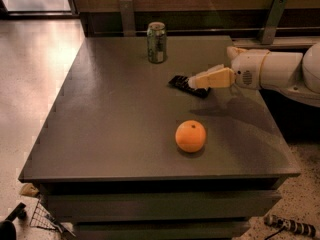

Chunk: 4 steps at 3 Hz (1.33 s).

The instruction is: Pick rxbar chocolate

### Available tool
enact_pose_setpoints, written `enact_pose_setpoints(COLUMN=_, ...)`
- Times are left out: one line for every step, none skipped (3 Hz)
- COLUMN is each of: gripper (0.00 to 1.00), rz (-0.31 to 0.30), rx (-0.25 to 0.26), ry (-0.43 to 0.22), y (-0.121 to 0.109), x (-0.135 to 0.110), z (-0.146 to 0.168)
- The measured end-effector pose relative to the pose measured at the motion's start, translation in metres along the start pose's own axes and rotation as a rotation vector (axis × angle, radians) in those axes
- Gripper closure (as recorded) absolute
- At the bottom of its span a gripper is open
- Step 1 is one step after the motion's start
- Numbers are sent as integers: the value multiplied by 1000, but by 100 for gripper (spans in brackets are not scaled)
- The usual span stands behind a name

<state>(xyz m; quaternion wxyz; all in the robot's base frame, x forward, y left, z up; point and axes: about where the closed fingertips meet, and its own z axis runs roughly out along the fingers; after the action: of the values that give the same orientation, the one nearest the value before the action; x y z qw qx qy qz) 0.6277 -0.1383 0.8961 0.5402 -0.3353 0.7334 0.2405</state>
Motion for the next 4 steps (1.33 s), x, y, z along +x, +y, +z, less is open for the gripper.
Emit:
enact_pose_setpoints(gripper=0, rz=18, rx=-24, ry=21, y=1, x=14, z=16)
enact_pose_setpoints(gripper=0, rz=68, rx=-45, ry=17, y=4, x=41, z=28)
enact_pose_setpoints(gripper=0, rz=82, rx=-60, ry=33, y=7, x=57, z=34)
enact_pose_setpoints(gripper=0, rz=72, rx=-75, ry=66, y=6, x=69, z=36)
